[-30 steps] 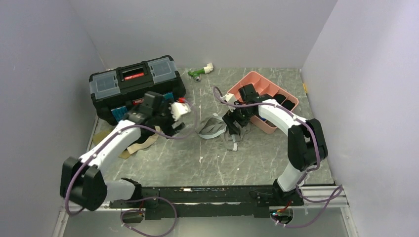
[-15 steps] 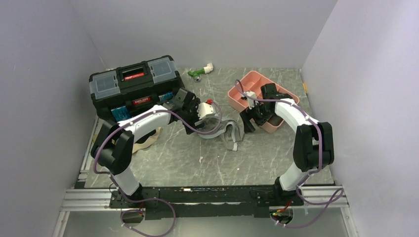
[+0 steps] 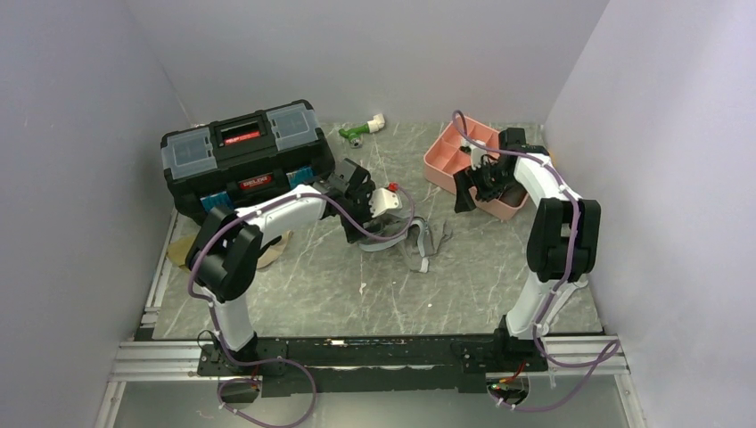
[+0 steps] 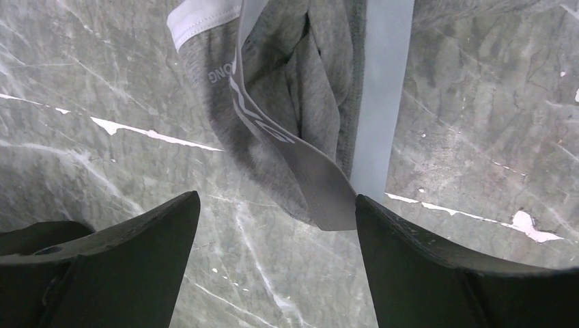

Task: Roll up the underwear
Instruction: Move the storage box to the corner of the board, then flatten out the underwear at the center of the board.

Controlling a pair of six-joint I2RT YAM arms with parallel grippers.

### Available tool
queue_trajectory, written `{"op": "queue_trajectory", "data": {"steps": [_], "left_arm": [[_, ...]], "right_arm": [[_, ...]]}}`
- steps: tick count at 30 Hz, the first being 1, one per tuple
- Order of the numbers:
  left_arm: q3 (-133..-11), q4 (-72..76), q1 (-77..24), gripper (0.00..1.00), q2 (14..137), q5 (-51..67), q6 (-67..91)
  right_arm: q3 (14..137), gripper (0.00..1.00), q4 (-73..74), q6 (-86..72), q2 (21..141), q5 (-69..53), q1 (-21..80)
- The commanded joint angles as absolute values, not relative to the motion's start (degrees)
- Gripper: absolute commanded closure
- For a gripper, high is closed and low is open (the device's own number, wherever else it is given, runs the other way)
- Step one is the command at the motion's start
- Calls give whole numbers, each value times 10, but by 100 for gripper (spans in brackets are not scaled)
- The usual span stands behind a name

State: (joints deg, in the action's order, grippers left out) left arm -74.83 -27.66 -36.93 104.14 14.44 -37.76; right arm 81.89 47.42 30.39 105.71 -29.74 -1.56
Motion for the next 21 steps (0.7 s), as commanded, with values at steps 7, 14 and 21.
{"op": "queue_trajectory", "data": {"steps": [7,14,21], "left_arm": [[-719,-291,-375,12,1020,171,-343],[-725,-279,-374,41,1055,147,-298],[-733,-314,-367,77,1010,173,-280]], "right_arm": [[694,6,449,321,942,-382,41],[677,7,422,297,960,-383,88],[658,11,388,272,970,-365,118]]}}
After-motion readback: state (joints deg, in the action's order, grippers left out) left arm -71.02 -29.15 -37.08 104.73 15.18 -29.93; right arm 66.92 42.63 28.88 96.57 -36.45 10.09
